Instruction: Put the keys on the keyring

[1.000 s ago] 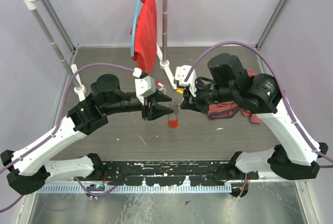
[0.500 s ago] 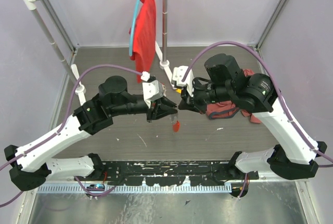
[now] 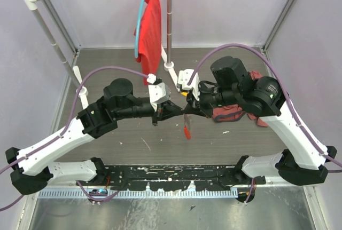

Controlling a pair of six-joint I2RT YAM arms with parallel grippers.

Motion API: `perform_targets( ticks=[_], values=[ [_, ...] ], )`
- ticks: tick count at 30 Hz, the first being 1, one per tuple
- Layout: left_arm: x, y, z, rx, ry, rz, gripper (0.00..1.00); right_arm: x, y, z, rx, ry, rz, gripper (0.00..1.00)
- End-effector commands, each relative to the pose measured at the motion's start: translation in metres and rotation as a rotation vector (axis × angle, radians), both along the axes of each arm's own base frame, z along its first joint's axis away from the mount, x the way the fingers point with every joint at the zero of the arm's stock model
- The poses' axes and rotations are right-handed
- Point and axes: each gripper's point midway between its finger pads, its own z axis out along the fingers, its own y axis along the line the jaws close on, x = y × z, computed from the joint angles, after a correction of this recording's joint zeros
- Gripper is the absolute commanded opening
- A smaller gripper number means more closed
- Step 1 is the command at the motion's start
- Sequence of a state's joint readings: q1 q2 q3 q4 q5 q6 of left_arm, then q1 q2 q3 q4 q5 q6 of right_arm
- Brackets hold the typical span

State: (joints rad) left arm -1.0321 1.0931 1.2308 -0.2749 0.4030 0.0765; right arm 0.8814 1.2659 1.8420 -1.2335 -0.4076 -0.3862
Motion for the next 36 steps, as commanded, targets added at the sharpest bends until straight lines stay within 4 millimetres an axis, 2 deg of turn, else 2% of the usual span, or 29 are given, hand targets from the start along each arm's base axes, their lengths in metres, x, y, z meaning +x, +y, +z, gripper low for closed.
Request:
perform_targets(
  ticks=[1,5,9,16,20,24,36],
  values=[
    [0.002,0.001,0.029,-0.063,-0.036,0.028,0.0,-0.009,0.009,0.039,0.156,-0.062,0.052,0.08],
    [-0.005,0.006,0.044,-0.109,-0.035,0.012,0.0,-0.015,0.009,0.06,0.237,-0.109,0.069,0.24],
    [-0.012,0.013,0.061,-0.17,-0.032,0.009,0.0,-0.021,0.004,0.081,0.349,-0.169,0.069,0.31],
    [-0.031,0.026,0.092,-0.269,-0.044,-0.046,0.0,-0.026,0.0,0.106,0.49,-0.247,0.059,0.32],
    [-0.041,0.033,0.112,-0.358,-0.045,-0.077,0.0,-0.037,0.002,0.113,0.569,-0.251,0.103,0.32],
    [-0.051,0.035,0.123,-0.404,-0.035,-0.12,0.0,-0.046,0.006,0.115,0.608,-0.239,0.164,0.32],
    [-0.06,0.033,0.127,-0.421,-0.036,-0.182,0.0,-0.056,0.009,0.127,0.692,-0.252,0.212,0.31]
  ],
)
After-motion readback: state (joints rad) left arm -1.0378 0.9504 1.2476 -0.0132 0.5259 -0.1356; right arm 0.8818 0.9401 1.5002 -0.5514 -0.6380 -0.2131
